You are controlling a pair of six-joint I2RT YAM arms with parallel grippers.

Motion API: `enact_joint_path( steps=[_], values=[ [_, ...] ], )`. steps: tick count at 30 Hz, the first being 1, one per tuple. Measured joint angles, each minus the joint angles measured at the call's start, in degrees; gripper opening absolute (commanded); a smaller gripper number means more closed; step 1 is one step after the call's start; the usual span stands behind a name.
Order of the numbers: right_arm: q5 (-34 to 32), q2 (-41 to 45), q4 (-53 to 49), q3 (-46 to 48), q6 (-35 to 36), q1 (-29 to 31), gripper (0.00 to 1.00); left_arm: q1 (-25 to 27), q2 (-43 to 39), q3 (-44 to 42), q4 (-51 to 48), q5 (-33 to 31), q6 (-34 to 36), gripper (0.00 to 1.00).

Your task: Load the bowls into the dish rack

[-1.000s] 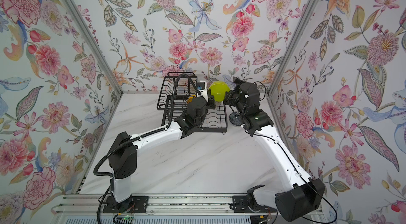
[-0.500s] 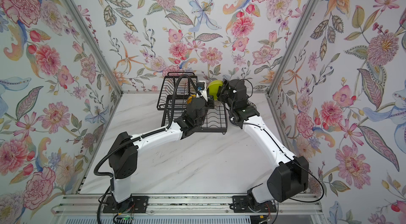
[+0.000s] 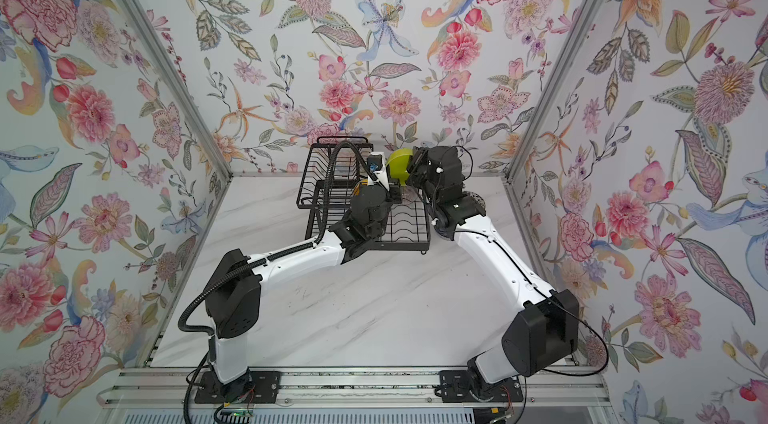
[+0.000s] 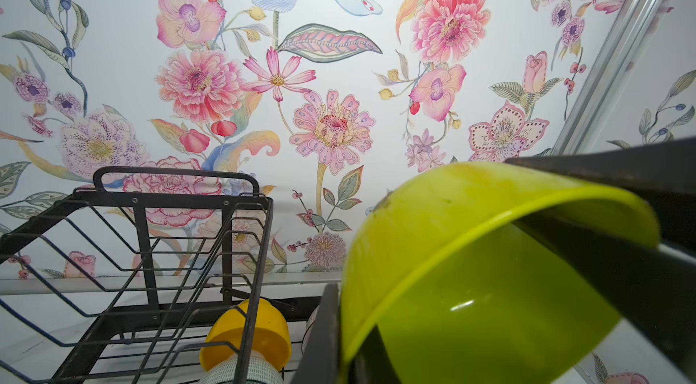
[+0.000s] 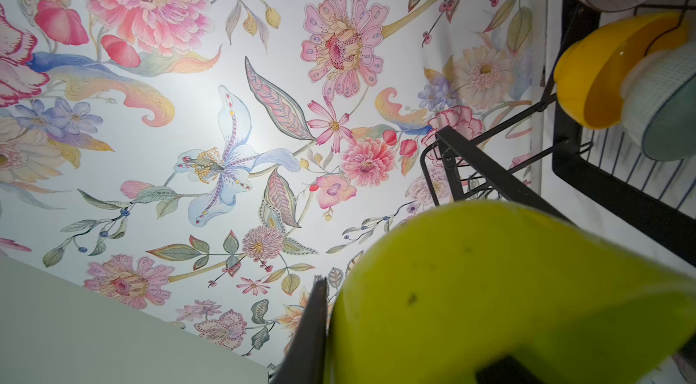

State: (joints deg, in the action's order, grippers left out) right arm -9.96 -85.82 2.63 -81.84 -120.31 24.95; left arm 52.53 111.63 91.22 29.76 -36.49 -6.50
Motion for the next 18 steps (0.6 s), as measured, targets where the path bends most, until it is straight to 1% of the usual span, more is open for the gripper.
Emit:
enact_joint_path(
  steps=[2,4,7,8,10,12,18],
  values=[
    [0.0,0.0,0.5,0.0,0.0,0.2,0.05,0.0,0.0,0.0,0.4,-0.3,0.0,0.0],
    [0.1,0.1,0.7,0.0,0.0,0.2,0.0,0.0,0.0,0.0,0.5,-0.4,0.0,0.0],
    [0.5,0.2,1.6,0.2,0.0,0.2,0.0,0.1,0.0,0.0,0.9,-0.8,0.0,0.0],
    [0.6,0.2,2.0,0.3,0.0,0.2,0.0,0.1,0.0,0.0,1.0,-0.9,0.0,0.02],
    [0.8,0.4,3.1,0.8,0.0,0.2,0.0,0.2,0.0,0.0,1.3,-1.2,0.0,0.15],
    [0.4,0.4,5.8,1.4,0.1,0.0,0.0,0.4,-0.2,0.0,0.7,-1.2,0.0,0.22],
    [-0.9,0.4,15.4,2.8,1.4,-3.4,0.0,2.3,-1.6,0.0,-2.5,-0.9,-1.7,0.49]
  ],
)
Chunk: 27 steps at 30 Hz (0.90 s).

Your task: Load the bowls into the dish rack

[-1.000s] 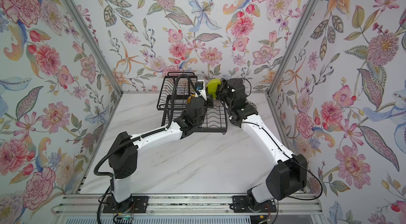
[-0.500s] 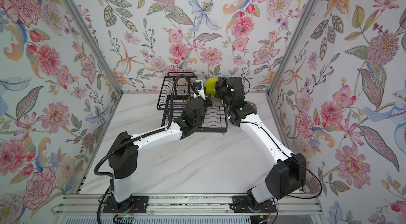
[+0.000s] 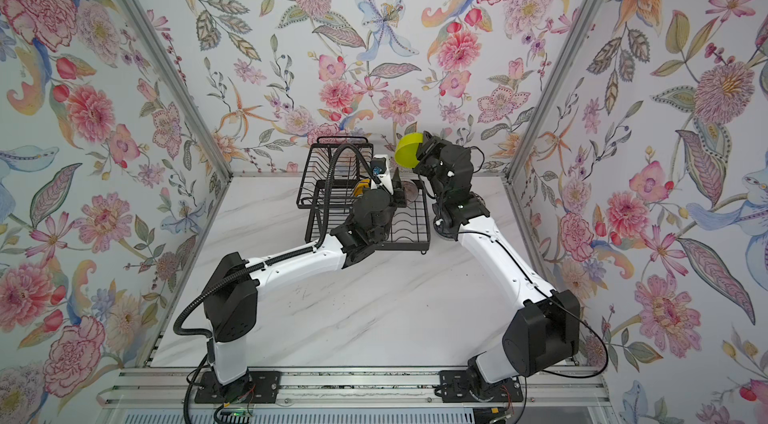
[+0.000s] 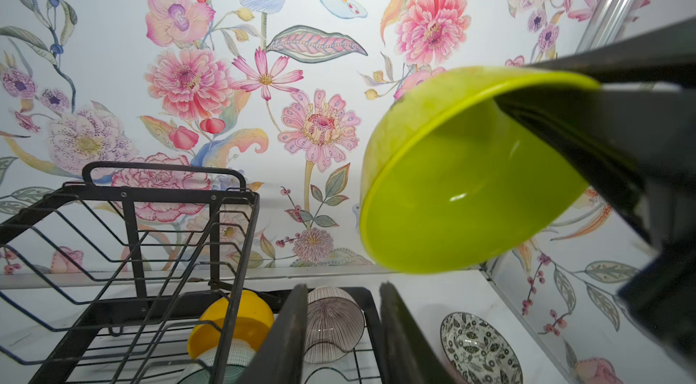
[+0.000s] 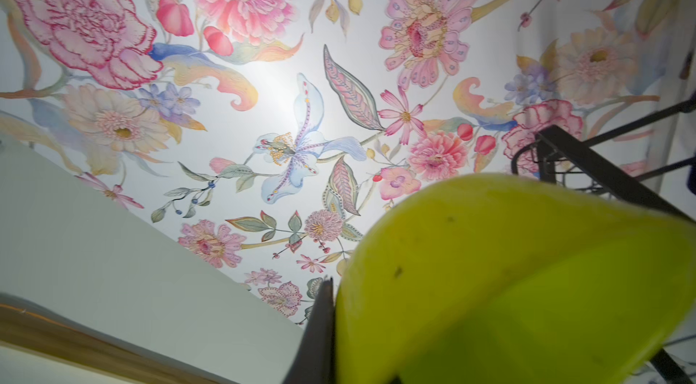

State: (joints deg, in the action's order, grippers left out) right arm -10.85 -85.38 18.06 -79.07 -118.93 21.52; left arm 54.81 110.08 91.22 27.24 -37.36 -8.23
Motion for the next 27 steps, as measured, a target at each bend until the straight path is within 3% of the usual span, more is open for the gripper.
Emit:
enact_joint_path(
  steps=[4,9,19,27],
  values=[
    [0.0,0.0,6.3,2.0,1.4,-2.3,0.0,0.4,-2.9,-0.1,-4.1,0.5,-2.2,0.67],
    [2.5,0.0,12.1,4.3,4.4,-5.7,0.0,0.4,-8.8,-0.9,-10.9,1.6,-5.6,0.97],
    [10.7,4.9,18.5,10.3,14.0,-12.5,0.0,0.9,-20.9,-6.1,-23.6,4.9,-11.0,0.99],
    [13.7,6.4,22.4,20.5,22.6,-12.5,0.0,1.1,-26.9,-19.7,-21.0,11.4,-10.6,0.99]
  ],
)
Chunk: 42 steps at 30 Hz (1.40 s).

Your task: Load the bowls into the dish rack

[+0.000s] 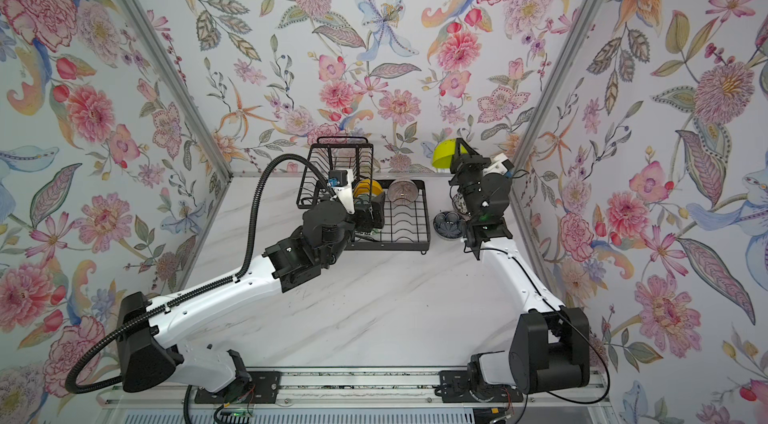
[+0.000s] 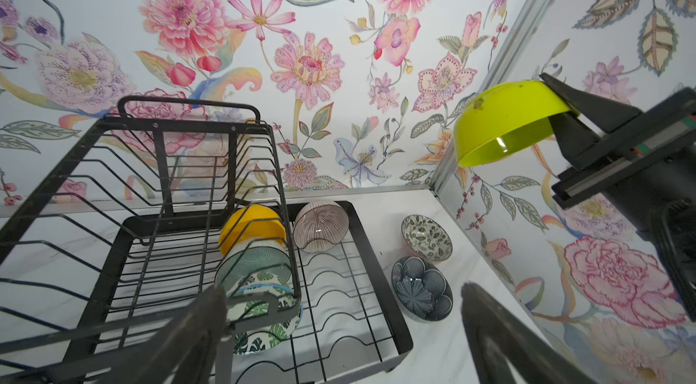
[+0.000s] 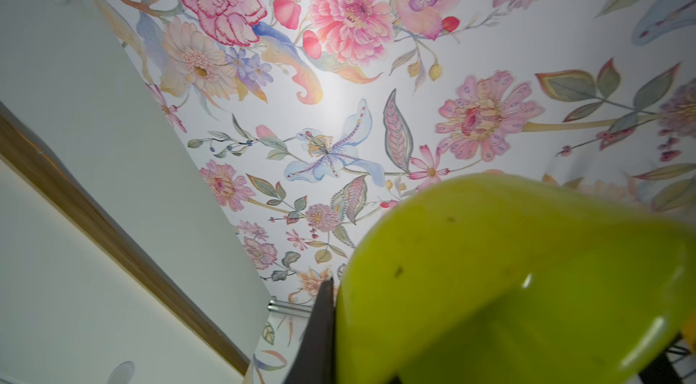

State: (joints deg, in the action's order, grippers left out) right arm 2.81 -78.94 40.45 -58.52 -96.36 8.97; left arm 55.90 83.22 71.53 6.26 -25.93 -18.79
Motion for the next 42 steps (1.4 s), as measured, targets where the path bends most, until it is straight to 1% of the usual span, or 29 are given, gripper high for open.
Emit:
enact_joint_path(
  steps=[5,10,14,16,22,29,35,42],
  values=[
    [-1.4,-0.7,1.7,5.0,6.1,2.4,0.0,0.4,-0.4,-7.8,4.8,3.2,5.1,0.99],
    [-3.9,-3.8,6.7,7.6,11.6,5.9,0.0,1.0,-1.4,-17.4,12.8,3.2,13.3,0.99],
    [-6.6,-7.9,11.8,9.7,13.7,7.9,0.0,1.7,-1.4,-25.0,20.1,2.8,20.3,0.99],
    [-7.8,-10.2,13.3,10.0,14.5,8.5,0.0,2.0,-1.1,-27.1,22.6,2.6,22.7,0.99],
    [-10.2,-17.7,18.6,10.0,15.0,9.4,0.0,2.1,1.8,-28.4,29.0,3.1,28.0,0.99],
    [-13.7,-27.1,22.4,9.3,10.4,10.7,0.0,2.3,5.6,-28.4,29.8,4.7,31.9,0.99],
    [-14.0,-32.9,23.5,4.4,7.8,12.0,0.0,2.2,7.8,-28.0,29.7,6.5,32.0,0.99],
    [-15.5,-39.0,25.6,-0.8,5.4,12.9,0.0,1.4,7.3,-28.8,29.4,7.6,30.8,0.99]
  ],
)
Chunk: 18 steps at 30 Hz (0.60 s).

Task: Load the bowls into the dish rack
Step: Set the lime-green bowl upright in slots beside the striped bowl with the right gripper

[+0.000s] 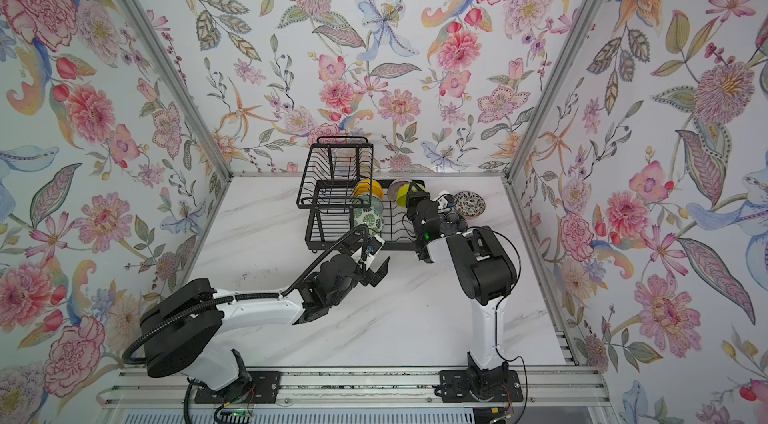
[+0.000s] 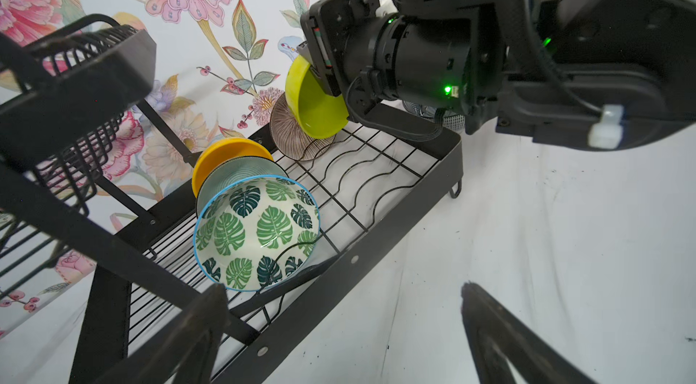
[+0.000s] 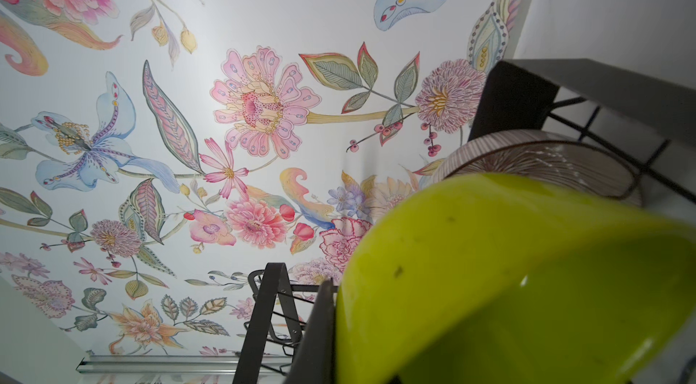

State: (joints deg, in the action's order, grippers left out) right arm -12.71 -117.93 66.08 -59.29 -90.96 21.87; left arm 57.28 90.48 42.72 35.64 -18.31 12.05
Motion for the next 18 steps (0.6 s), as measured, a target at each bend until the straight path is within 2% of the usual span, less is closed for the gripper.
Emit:
enact_joint_path(
  steps=[9,18],
  values=[
    [-2.7,-6.8,3.3,-4.9,-1.7,1.3,0.0,-2.1,-2.2,-1.5,-0.8,0.3,-1.5,0.99],
    [-4.7,-9.9,5.1,-7.0,-2.4,1.6,0.0,-4.0,-2.4,-1.5,-1.5,1.9,-2.7,0.99]
  ],
)
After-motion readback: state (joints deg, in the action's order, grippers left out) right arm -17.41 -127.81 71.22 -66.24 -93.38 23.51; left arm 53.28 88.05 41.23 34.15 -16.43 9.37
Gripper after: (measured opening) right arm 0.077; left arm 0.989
